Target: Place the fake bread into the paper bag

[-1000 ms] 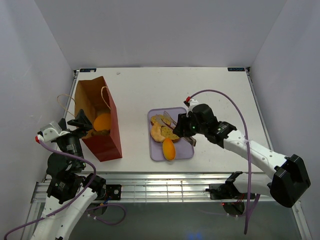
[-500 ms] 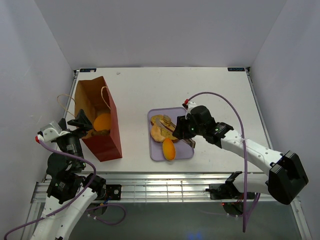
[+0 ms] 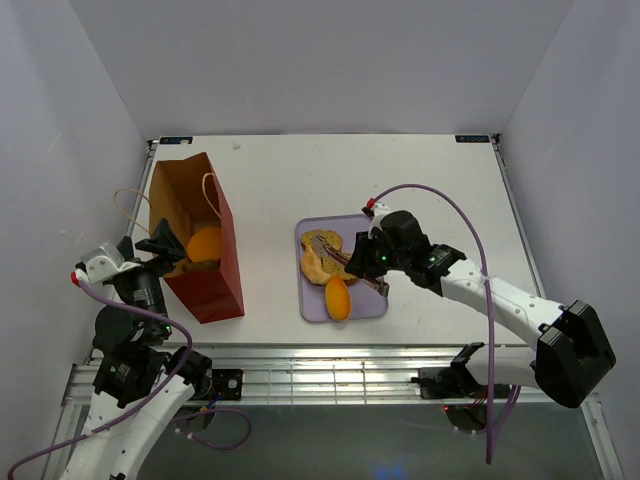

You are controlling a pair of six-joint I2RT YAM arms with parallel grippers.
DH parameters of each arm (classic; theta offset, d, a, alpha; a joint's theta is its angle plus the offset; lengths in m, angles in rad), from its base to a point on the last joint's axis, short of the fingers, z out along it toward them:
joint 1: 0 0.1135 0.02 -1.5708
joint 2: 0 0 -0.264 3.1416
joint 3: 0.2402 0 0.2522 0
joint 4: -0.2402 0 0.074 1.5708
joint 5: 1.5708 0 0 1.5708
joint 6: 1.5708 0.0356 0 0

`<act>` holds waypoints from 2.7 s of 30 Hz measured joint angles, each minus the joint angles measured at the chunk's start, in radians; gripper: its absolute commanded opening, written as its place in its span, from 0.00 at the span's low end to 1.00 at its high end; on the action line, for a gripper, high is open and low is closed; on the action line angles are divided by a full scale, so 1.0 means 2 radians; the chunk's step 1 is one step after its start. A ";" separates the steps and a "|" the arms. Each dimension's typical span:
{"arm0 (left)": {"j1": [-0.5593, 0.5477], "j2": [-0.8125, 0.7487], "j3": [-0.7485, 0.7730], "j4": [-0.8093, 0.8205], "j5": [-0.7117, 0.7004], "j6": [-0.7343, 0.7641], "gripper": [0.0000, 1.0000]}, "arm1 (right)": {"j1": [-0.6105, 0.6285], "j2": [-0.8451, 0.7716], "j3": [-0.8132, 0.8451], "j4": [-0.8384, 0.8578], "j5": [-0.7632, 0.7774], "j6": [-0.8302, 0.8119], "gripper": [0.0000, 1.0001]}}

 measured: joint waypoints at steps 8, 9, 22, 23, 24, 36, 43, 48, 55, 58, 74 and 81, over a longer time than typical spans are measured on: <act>0.000 0.000 0.000 0.000 0.000 0.000 0.92 | 0.000 -0.014 0.013 -0.006 -0.014 0.000 0.23; 0.000 0.000 0.000 0.000 0.000 0.000 0.92 | 0.000 -0.016 0.018 -0.007 -0.015 0.000 0.23; -0.001 0.000 0.000 0.000 0.002 0.000 0.92 | 0.000 -0.034 0.123 -0.038 -0.032 -0.010 0.23; -0.001 0.000 0.000 0.000 0.002 0.000 0.92 | 0.000 -0.033 0.134 -0.042 -0.033 -0.012 0.23; -0.001 0.000 0.000 0.000 0.002 0.000 0.92 | 0.000 -0.030 0.148 -0.047 -0.035 -0.014 0.23; -0.001 0.000 0.000 0.000 0.002 0.000 0.92 | 0.000 0.052 0.322 -0.057 -0.077 -0.028 0.23; -0.001 0.000 0.000 0.000 0.002 0.000 0.92 | 0.003 0.097 0.387 -0.049 -0.120 -0.024 0.23; -0.001 0.000 0.000 0.000 0.003 0.000 0.92 | 0.014 0.131 0.439 -0.048 -0.137 -0.022 0.23; -0.001 0.000 0.000 0.000 0.003 0.000 0.92 | 0.043 0.170 0.506 -0.042 -0.154 -0.022 0.24; -0.001 0.000 0.000 0.000 0.003 0.000 0.92 | 0.055 0.193 0.549 -0.043 -0.161 -0.022 0.24; -0.003 0.000 0.000 0.000 0.003 0.000 0.92 | 0.087 0.278 0.636 -0.043 -0.172 -0.013 0.33; -0.004 0.000 0.000 0.000 0.003 0.000 0.92 | 0.089 0.287 0.636 -0.044 -0.171 -0.013 0.43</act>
